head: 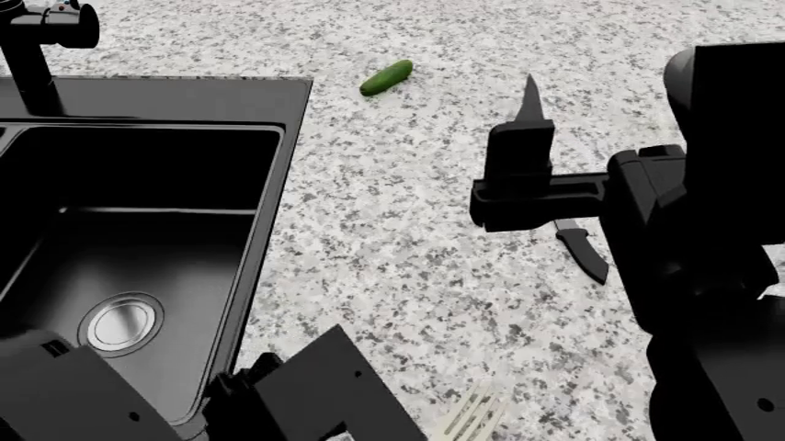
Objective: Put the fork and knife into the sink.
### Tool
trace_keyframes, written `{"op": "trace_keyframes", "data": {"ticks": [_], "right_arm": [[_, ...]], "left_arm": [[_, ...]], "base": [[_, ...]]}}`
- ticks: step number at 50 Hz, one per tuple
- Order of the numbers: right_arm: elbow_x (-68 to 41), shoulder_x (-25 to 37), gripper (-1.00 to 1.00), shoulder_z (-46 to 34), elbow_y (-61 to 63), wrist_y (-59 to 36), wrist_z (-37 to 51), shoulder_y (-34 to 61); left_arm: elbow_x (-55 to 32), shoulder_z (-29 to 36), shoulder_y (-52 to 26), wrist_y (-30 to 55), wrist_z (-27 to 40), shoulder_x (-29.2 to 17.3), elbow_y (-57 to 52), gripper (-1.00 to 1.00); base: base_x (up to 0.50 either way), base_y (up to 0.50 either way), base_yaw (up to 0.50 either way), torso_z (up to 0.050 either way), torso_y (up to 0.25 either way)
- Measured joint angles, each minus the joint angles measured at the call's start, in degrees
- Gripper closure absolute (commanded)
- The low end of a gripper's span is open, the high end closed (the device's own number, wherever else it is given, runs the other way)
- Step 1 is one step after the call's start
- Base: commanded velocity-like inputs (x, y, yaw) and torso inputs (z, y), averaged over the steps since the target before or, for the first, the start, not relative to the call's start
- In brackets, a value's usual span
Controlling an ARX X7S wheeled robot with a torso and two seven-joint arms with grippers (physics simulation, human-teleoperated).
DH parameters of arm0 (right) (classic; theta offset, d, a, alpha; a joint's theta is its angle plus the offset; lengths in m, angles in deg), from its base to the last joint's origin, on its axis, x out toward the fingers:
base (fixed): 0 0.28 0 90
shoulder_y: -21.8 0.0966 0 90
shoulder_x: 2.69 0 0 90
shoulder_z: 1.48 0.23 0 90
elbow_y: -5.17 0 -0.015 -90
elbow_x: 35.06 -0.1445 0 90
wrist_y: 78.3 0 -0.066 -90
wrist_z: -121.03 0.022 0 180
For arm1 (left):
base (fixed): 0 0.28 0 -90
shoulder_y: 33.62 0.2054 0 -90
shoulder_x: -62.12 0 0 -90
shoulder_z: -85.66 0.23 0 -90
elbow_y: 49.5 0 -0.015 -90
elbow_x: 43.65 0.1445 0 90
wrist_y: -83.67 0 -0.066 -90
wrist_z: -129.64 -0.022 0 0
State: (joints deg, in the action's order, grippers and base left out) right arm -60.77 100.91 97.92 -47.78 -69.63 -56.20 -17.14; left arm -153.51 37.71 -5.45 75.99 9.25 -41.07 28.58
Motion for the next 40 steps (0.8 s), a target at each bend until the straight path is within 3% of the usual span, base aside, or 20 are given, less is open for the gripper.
{"op": "trace_keyframes", "data": {"ticks": [20,21,40], "right_arm": [[-0.7,-0.2,-1.00,0.4,-1.3,1.5,0.2,-1.4],[-0.7,-0.2,-1.00,0.4,-1.4,1.6,0.2,-1.5],[-1.4,-0.2,-1.00,0.9,-1.6,2.2,0.7,-1.9]], "left_arm": [[-2.1,0.9,0.4,-3.7,-0.2,-0.8,3.8,-1.00],[-2.2,1.1,0.4,-3.9,-0.1,-0.9,3.7,1.00],[-1.7,4.6,-1.2,-5.7,3.1,-1.3,1.0,1.00]], "base": [[0.00,0.00,0.00,-0.001,0.000],[0.00,0.00,0.00,0.000,0.000],[0.00,0.00,0.00,-0.003,0.000]]}}
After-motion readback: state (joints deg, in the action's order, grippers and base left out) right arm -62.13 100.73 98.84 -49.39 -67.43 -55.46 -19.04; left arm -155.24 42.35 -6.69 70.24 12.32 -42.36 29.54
